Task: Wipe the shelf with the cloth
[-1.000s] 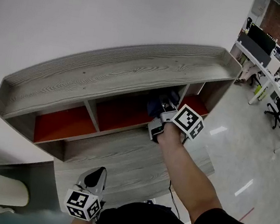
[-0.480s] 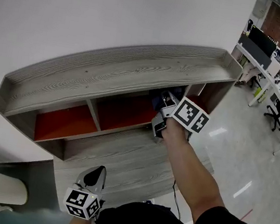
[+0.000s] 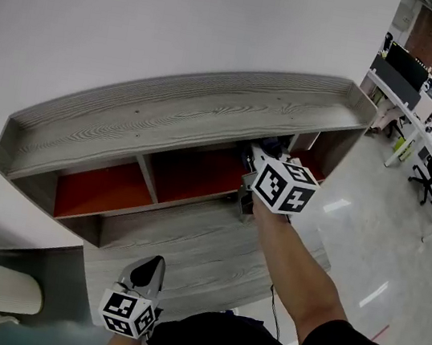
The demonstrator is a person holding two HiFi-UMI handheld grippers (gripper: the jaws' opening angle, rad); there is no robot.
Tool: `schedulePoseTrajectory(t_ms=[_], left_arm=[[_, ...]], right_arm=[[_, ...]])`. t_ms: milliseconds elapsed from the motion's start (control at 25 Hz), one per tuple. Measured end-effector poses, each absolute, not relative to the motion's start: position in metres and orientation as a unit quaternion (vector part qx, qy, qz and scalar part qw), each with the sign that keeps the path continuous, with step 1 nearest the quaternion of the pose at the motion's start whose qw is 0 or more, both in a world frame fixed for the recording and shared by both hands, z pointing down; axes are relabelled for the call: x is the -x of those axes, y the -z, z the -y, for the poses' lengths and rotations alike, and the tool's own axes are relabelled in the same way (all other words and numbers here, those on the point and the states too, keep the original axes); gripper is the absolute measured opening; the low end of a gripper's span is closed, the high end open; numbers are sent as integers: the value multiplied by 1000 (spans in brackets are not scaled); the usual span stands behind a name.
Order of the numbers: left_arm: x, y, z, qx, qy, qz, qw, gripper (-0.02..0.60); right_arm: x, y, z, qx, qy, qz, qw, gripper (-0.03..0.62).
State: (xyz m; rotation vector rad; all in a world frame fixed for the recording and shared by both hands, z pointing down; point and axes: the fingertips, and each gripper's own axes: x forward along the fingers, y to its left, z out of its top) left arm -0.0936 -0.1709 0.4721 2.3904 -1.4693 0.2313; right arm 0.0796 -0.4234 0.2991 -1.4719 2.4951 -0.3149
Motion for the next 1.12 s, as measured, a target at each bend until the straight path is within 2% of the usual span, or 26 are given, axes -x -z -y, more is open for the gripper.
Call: schedulePoseTrajectory(t_ms=[1120], left_arm=[[126, -476, 157, -816, -72, 549, 169, 9]], right_arm=[[56, -299, 376, 415, 4, -909, 34, 78]])
